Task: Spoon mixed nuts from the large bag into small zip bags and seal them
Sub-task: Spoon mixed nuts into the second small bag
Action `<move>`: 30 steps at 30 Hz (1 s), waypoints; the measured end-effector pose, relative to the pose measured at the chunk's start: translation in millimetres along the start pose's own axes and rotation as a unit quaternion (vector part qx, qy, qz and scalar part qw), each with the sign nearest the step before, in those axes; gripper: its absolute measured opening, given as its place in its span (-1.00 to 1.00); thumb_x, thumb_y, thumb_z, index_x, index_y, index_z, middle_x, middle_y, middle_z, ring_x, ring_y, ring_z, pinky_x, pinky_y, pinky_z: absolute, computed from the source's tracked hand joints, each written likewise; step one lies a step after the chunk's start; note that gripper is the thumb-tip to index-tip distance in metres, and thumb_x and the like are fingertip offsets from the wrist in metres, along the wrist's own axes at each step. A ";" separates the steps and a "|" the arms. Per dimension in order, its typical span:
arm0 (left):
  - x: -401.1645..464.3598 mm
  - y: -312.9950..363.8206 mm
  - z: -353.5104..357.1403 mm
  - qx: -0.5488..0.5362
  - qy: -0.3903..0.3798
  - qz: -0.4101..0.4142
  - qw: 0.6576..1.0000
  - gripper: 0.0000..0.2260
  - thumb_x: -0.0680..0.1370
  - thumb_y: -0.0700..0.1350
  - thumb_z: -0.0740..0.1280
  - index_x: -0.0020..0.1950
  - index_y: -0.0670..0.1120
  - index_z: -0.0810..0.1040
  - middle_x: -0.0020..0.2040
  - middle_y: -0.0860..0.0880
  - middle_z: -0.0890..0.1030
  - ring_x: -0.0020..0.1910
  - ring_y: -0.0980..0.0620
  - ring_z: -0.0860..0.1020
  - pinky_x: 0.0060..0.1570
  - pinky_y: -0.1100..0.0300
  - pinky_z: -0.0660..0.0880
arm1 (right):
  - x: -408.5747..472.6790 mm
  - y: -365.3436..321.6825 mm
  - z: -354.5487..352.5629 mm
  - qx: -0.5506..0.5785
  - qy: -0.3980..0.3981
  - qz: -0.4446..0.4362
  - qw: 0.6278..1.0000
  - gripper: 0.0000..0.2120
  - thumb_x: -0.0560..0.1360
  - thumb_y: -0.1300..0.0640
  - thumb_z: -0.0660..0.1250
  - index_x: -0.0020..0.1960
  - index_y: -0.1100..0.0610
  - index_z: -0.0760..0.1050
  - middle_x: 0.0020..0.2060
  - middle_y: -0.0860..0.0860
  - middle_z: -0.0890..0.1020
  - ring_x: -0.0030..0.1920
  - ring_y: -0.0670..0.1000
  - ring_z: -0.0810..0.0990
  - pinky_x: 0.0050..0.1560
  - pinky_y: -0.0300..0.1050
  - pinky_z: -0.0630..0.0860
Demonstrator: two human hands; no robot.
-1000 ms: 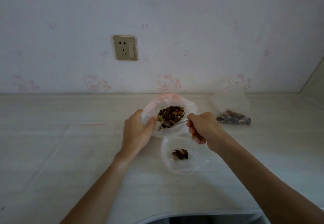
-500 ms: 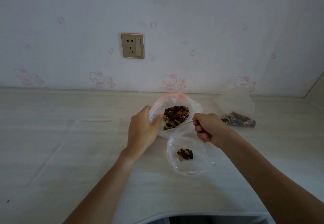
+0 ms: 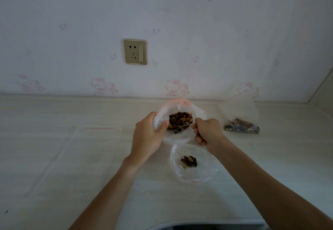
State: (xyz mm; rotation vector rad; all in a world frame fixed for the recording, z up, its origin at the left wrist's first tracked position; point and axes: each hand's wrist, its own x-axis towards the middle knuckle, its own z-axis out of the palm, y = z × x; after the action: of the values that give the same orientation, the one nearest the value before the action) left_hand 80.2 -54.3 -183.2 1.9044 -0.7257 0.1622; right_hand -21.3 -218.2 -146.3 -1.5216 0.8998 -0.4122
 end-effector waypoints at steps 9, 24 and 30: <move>-0.6 -3.0 0.5 -0.016 0.003 0.021 1.000 -0.85 0.63 0.15 0.36 0.00 0.10 0.58 -0.33 0.12 0.59 -0.34 0.20 0.56 -0.39 0.37 0.41 | -0.2 4.1 -1.0 0.010 -0.017 -0.010 1.000 -0.66 0.70 0.08 0.23 -0.14 0.25 0.59 -0.48 0.03 0.50 -0.61 -0.04 0.39 -0.61 -0.25 0.26; 2.4 1.3 -4.9 -0.006 0.043 -0.002 0.999 -0.78 0.66 0.12 0.33 0.15 0.02 0.61 -0.21 0.15 0.64 -0.17 0.27 0.60 -0.28 0.43 0.46 | -5.3 5.8 -32.4 0.039 -0.040 -0.073 0.996 -0.63 0.69 -0.03 0.25 -0.11 0.24 0.56 -0.53 0.00 0.45 -0.60 0.00 0.37 -0.59 -0.19 0.20; -0.3 4.3 -18.0 0.081 -0.001 -0.054 0.995 -0.45 0.56 0.30 0.37 0.42 0.01 0.45 0.22 0.14 0.60 0.11 0.17 0.57 -0.01 0.26 0.49 | -19.7 -2.0 -45.6 0.056 -0.055 -0.082 0.994 -0.63 0.69 0.00 0.25 -0.17 0.23 0.54 -0.50 0.03 0.44 -0.59 0.02 0.35 -0.58 -0.20 0.17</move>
State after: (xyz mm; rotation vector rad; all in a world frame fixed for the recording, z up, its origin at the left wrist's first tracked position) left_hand 81.3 -39.7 -171.9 2.0940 -0.6242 0.1557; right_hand -65.8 -234.6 -131.5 -1.5047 0.6573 -0.4846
